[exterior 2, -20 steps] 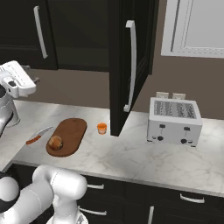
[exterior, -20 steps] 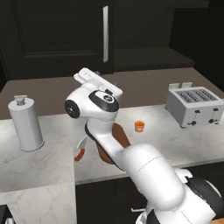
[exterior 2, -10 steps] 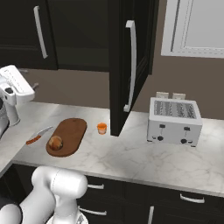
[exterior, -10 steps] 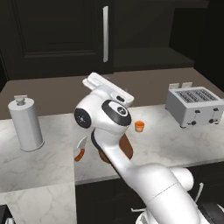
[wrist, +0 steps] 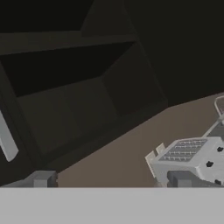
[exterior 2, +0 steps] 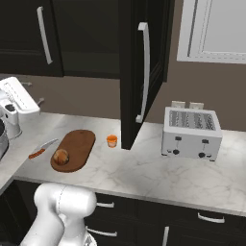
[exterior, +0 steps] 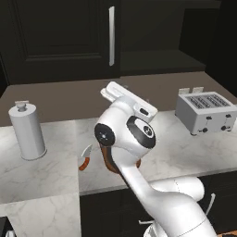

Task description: Pick the bread, place it on the cutting board, pick the jam, place it on the counter, and close the cabinet.

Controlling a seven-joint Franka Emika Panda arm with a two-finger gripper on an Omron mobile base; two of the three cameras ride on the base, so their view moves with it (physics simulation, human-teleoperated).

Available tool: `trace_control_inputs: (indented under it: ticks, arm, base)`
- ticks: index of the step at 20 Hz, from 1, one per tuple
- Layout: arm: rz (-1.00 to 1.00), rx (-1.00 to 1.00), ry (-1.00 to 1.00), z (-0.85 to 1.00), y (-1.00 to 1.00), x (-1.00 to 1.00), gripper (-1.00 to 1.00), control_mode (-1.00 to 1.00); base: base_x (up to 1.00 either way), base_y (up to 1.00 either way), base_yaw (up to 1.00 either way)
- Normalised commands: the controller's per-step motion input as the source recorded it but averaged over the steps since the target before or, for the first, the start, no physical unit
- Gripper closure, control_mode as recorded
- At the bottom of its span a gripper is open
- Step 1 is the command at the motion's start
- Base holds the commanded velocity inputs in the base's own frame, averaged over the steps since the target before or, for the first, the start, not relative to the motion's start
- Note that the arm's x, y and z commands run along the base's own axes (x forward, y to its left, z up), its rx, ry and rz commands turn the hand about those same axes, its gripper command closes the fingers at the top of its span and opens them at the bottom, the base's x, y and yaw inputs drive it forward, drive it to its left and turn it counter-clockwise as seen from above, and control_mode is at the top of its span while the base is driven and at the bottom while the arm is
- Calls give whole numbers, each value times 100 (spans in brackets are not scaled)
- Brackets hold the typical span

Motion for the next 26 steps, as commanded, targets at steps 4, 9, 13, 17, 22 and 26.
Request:
trace_control_inputs:
  ticks: [4, 9, 13, 17, 22, 26]
  arm:
    - [3, 0, 0, 2, -40, -43, -100, -100]
    - [4, -1, 0, 0, -38, -42, -100, -100]
    - [5, -1, 0, 0, -40, -43, -100, -100]
    - [8, 0, 0, 0, -49, -44, -100, -100]
    - [6, 0, 0, 0, -35, -38, -100, -100]
    - [6, -1, 0, 0, -31, -41, -100, -100]
  base:
    - [0, 0, 0]
    - [0, 0, 0]
    - [0, 0, 0]
    - [0, 0, 0]
    - [0, 0, 0]
    - [0, 0, 0]
